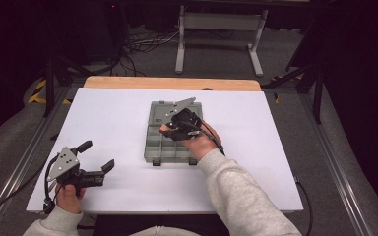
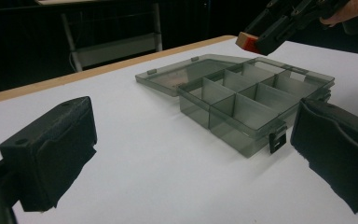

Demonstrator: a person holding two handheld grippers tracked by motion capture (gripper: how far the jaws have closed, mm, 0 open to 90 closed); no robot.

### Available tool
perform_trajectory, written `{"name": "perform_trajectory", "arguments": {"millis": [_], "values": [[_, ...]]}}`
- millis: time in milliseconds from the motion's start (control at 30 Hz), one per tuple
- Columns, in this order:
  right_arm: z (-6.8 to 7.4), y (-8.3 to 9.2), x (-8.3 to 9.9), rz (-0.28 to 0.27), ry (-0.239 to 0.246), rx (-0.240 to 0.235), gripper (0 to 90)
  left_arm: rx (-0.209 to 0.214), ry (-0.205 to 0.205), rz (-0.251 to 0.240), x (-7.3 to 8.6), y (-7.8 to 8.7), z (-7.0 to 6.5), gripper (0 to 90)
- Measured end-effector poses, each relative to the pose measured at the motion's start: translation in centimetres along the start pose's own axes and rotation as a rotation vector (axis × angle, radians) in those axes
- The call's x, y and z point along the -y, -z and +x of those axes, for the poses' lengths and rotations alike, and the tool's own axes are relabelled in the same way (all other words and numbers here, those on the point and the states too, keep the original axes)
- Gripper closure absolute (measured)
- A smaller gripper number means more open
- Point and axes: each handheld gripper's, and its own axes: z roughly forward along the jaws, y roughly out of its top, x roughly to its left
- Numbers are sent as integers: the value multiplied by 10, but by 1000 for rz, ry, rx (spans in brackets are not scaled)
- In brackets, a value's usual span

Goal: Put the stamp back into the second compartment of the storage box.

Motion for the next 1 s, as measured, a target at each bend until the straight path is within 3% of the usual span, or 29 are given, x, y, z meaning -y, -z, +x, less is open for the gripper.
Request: {"name": "perform_trajectory", "arguments": {"millis": [633, 1000], "values": [[-12, -14, 0, 20, -23, 12, 658, 4, -1, -1, 0, 0, 0, 11], [-18, -28, 4, 74, -38, 22, 658, 6, -2, -1, 0, 0, 0, 11]]}}
